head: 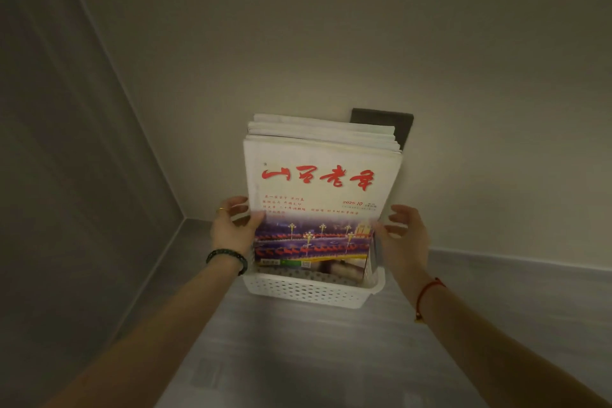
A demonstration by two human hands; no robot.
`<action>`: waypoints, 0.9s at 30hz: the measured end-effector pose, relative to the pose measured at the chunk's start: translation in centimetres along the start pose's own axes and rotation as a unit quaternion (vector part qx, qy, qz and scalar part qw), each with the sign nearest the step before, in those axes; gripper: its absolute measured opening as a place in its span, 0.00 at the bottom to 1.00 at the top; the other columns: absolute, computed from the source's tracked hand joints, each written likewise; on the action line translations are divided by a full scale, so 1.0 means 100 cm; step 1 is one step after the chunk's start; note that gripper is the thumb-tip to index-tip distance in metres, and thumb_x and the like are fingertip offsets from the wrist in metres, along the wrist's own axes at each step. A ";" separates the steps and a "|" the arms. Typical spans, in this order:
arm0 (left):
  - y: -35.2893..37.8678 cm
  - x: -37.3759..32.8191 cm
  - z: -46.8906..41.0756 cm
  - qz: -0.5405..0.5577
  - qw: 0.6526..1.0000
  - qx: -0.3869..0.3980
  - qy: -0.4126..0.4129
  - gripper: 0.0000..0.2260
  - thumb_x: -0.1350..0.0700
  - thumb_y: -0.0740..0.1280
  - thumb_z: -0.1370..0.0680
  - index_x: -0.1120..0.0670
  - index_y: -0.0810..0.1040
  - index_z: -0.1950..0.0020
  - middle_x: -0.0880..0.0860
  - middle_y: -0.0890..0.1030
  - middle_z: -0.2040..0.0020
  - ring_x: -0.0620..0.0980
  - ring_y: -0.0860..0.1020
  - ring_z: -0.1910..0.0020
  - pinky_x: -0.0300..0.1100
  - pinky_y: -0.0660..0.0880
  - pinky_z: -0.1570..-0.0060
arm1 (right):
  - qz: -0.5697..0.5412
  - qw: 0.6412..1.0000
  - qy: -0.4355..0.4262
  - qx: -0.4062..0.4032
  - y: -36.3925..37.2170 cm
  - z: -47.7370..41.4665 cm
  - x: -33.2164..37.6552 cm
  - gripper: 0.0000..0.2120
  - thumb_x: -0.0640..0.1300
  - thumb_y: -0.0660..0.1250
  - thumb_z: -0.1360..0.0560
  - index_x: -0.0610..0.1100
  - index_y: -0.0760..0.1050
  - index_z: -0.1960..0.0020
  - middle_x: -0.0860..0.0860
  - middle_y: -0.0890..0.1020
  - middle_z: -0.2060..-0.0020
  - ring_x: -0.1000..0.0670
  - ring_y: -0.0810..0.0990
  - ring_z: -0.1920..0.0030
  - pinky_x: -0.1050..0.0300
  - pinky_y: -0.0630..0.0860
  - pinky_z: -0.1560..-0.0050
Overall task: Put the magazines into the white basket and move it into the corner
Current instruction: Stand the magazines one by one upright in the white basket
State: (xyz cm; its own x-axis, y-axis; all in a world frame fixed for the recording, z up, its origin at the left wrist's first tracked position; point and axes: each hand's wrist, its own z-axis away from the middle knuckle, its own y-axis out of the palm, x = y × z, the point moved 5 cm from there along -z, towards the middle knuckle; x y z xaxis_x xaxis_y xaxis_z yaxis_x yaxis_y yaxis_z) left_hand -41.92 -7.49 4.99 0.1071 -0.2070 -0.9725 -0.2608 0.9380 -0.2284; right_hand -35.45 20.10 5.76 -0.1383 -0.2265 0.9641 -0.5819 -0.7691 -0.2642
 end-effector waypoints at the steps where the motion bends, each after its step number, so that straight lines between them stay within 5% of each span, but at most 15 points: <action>1: 0.005 -0.002 0.001 -0.016 0.999 0.026 0.010 0.16 0.60 0.67 0.27 0.54 0.71 0.40 0.52 0.76 0.44 0.49 0.74 0.49 0.36 0.72 0.59 | 0.000 1.000 -0.010 0.024 0.005 0.001 0.003 0.20 0.38 0.68 0.29 0.43 0.68 0.38 0.50 0.74 0.48 0.50 0.75 0.49 0.61 0.73 0.55; 5: 0.016 -0.008 0.006 -0.078 0.993 0.089 0.008 0.15 0.58 0.58 0.22 0.56 0.69 0.36 0.57 0.76 0.38 0.55 0.74 0.42 0.45 0.71 0.51 | -0.011 0.991 -0.034 0.129 0.031 0.005 0.016 0.21 0.34 0.60 0.25 0.45 0.62 0.34 0.53 0.73 0.47 0.53 0.73 0.48 0.74 0.73 0.72; 8: 0.019 -0.011 0.013 -0.082 0.990 0.118 -0.011 0.16 0.57 0.58 0.22 0.57 0.67 0.35 0.59 0.75 0.37 0.58 0.74 0.39 0.47 0.71 0.50 | -0.014 0.981 -0.030 0.191 0.030 0.004 0.015 0.24 0.32 0.61 0.26 0.47 0.60 0.34 0.54 0.73 0.48 0.57 0.74 0.54 0.75 0.73 0.72; 10: 0.020 -0.012 0.023 -0.068 0.991 0.117 -0.023 0.17 0.56 0.60 0.22 0.57 0.66 0.34 0.58 0.75 0.37 0.59 0.74 0.39 0.47 0.71 0.49 | -0.031 0.972 -0.015 0.234 0.019 0.005 0.009 0.25 0.33 0.64 0.27 0.51 0.61 0.36 0.56 0.73 0.46 0.53 0.75 0.48 0.72 0.76 0.67; 13: 0.017 -0.010 0.046 -0.051 0.997 0.046 -0.034 0.17 0.59 0.60 0.23 0.59 0.66 0.35 0.60 0.75 0.37 0.60 0.74 0.41 0.49 0.71 0.44 | -0.074 0.973 0.060 0.209 -0.018 0.004 -0.018 0.33 0.31 0.66 0.29 0.47 0.57 0.29 0.47 0.64 0.30 0.43 0.66 0.32 0.54 0.72 0.44; 16: 0.030 -0.013 0.083 -0.017 0.999 0.022 -0.025 0.20 0.61 0.61 0.24 0.59 0.65 0.32 0.59 0.73 0.35 0.56 0.73 0.40 0.48 0.69 0.38 | -0.078 0.976 0.068 0.192 -0.070 0.011 -0.051 0.31 0.26 0.62 0.28 0.45 0.59 0.30 0.39 0.64 0.30 0.44 0.70 0.39 0.54 0.72 0.47; 20: 0.089 -0.011 0.147 0.025 0.990 0.130 -0.049 0.18 0.62 0.62 0.24 0.61 0.67 0.34 0.60 0.72 0.35 0.58 0.70 0.36 0.50 0.66 0.35 | -0.036 0.988 0.075 0.132 -0.168 0.029 -0.094 0.29 0.24 0.62 0.29 0.40 0.63 0.32 0.35 0.69 0.34 0.44 0.73 0.46 0.68 0.77 0.62; 27: 0.242 -0.005 0.286 -0.015 0.924 0.369 -0.099 0.15 0.59 0.58 0.21 0.58 0.69 0.35 0.55 0.73 0.46 0.53 0.73 0.47 0.45 0.71 0.51 | -0.004 0.992 0.125 0.014 -0.377 0.077 -0.162 0.26 0.24 0.59 0.28 0.37 0.62 0.32 0.33 0.68 0.36 0.52 0.77 0.56 0.71 0.75 0.63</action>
State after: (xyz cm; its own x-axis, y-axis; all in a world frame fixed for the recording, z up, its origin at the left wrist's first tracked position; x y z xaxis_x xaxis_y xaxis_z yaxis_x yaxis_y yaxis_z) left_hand -20.89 23.24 1.28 0.2955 -0.2497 -0.9221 0.4630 0.8817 -0.0904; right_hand -5.08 48.14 -0.12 -0.3297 -0.0680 0.9416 -0.5612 -0.7879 -0.2534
